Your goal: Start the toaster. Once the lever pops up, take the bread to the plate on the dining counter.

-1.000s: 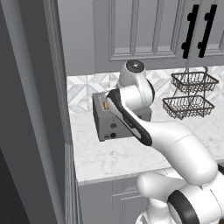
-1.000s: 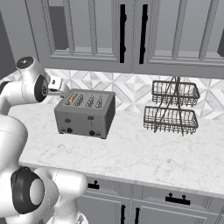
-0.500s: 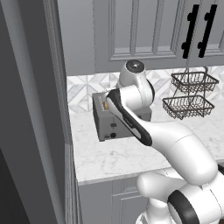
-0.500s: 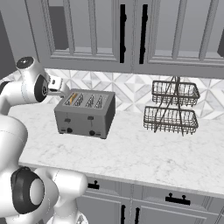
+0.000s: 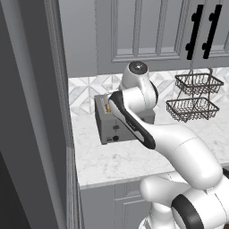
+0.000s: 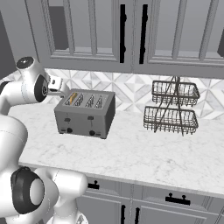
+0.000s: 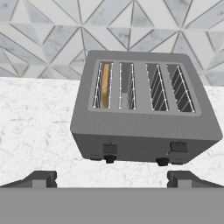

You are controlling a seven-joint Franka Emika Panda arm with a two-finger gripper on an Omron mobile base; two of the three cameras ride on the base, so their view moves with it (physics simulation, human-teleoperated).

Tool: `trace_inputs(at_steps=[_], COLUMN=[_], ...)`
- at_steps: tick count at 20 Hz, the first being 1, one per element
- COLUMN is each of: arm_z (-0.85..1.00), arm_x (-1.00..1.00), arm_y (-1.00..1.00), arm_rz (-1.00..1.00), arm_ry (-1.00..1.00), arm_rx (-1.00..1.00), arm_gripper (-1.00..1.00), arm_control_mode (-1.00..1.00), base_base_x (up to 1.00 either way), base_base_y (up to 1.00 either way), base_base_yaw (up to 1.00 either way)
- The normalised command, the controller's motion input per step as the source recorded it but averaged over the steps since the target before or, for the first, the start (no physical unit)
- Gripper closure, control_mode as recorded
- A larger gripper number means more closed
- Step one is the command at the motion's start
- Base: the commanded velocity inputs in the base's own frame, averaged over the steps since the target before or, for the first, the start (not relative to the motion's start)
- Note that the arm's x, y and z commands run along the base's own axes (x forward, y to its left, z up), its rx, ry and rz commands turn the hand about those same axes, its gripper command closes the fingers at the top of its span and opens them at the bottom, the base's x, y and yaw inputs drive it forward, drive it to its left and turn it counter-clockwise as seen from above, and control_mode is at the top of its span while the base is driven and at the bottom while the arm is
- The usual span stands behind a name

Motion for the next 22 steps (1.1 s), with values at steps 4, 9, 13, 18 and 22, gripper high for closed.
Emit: trace_inputs(at_steps=[4, 9, 13, 18, 22], arm_z=[0.0, 0.0, 0.0, 0.0, 0.0], arm_x=[0.0, 0.0, 0.0, 0.0, 0.0], arm_y=[0.0, 0.0, 0.0, 0.0, 0.0], arm_rz=[0.0, 0.0, 0.0, 0.0, 0.0], arm_ry=[0.0, 0.0, 0.0, 0.0, 0.0], arm_rx=[0.0, 0.0, 0.0, 0.0, 0.0], arm_gripper=[-1.0, -1.0, -1.0, -1.0, -1.0], arm_control_mode=[-1.0, -1.0, -1.0, -1.0, -1.0], base_base_x=[0.0, 0.0, 0.0, 0.0, 0.0], base_base_y=[0.0, 0.0, 0.0, 0.0, 0.0], base_base_yaw=[0.0, 0.0, 0.0, 0.0, 0.0])
